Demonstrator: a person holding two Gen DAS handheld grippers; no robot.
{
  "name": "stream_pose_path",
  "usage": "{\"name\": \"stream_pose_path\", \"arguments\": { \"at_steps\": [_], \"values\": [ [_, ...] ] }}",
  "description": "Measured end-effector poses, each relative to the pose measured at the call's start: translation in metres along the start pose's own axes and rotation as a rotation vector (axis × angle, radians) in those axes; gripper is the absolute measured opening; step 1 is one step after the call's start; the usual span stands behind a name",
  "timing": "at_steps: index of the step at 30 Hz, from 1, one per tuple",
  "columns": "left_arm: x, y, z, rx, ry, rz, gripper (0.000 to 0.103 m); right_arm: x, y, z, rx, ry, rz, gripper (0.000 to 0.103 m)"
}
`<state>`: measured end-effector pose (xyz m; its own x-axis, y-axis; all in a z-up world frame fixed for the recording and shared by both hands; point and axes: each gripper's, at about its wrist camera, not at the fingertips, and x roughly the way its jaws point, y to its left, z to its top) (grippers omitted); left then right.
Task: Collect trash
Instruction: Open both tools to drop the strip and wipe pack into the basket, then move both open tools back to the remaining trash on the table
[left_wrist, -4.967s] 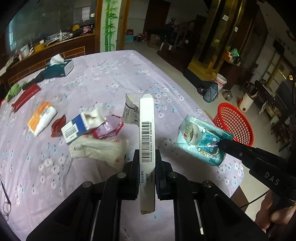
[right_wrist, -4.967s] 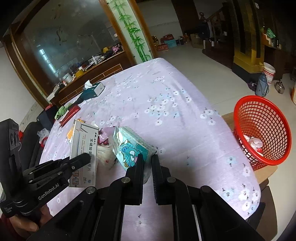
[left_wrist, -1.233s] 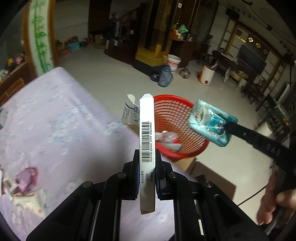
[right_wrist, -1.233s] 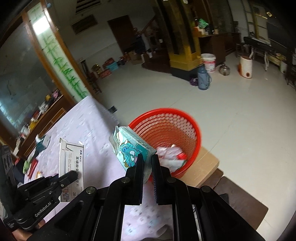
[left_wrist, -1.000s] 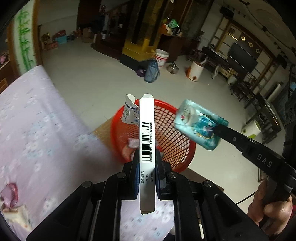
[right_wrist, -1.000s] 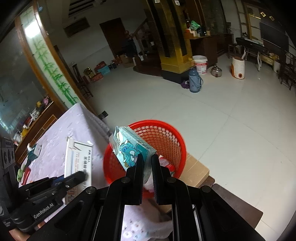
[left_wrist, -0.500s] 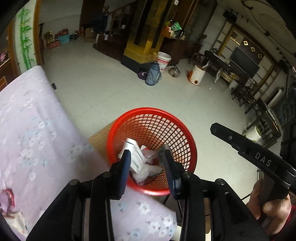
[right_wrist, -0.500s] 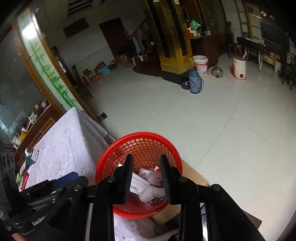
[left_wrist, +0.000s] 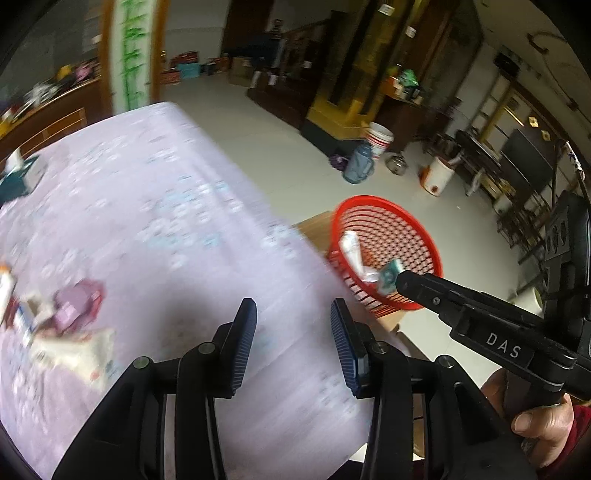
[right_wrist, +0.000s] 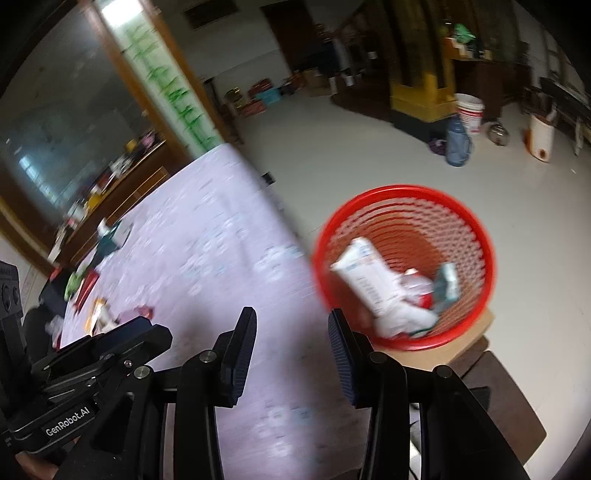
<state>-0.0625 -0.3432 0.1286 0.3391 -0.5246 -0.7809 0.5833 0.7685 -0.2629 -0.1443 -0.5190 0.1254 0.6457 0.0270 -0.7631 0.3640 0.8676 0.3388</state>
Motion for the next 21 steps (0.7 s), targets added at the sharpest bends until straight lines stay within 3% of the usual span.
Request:
{"name": "stream_pose_path", "arguments": {
  "at_steps": [9, 12, 21],
  "values": [
    [-0.060, 0.086, -0.036, -0.148, -0.046, 0.083, 0.041, 0.027, 0.090, -0.028, -0.123, 0.082, 0.109, 0.049],
    [-0.079, 0.120, -0.045, -0.191, -0.064, 0.124, 0.047, 0.034, 0.111, -0.035, -0.148, 0.107, 0.135, 0.050],
    [-0.111, 0.269, -0.058, -0.304, -0.045, 0.289, 0.048, 0.049, 0.166, -0.067, -0.254, 0.182, 0.176, 0.052]
  ]
}}
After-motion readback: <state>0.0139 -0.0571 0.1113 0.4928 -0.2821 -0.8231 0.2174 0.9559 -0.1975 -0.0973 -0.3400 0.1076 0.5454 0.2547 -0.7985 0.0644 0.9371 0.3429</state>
